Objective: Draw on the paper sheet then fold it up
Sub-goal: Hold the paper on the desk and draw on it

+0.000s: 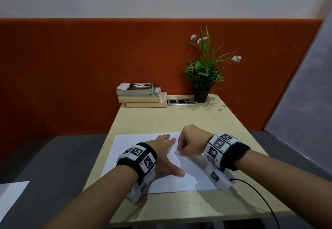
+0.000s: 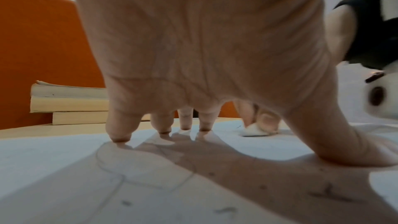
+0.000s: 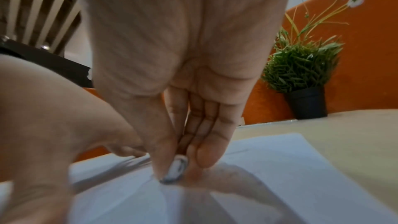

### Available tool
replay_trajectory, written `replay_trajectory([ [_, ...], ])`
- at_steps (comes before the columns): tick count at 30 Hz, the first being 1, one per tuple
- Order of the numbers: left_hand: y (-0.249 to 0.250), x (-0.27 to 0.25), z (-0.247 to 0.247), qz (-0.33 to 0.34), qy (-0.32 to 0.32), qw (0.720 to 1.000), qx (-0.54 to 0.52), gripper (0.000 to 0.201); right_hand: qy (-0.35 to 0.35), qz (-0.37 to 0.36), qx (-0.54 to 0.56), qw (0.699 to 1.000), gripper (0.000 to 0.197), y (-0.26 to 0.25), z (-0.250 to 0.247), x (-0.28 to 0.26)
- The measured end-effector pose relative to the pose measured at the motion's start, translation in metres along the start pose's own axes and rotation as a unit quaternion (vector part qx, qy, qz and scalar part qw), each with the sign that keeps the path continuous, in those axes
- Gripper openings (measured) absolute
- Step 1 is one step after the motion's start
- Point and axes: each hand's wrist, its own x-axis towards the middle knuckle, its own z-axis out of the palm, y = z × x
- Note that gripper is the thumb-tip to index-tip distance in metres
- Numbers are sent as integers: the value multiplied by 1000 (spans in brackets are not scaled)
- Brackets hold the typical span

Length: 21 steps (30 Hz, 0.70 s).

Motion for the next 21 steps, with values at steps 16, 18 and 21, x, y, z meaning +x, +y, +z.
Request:
replay_trajectory([
  [16, 3, -2, -5, -1, -13, 1000, 11, 127, -26, -9, 2, 1000, 10, 5, -3, -8],
  [18, 4, -3, -5, -1, -12, 1000, 12, 127, -63, -28, 1, 998, 11, 3, -3, -17],
  [21, 4, -2, -4, -4, -6, 1000, 16, 126, -42, -30, -20, 998, 9, 2, -6, -8],
])
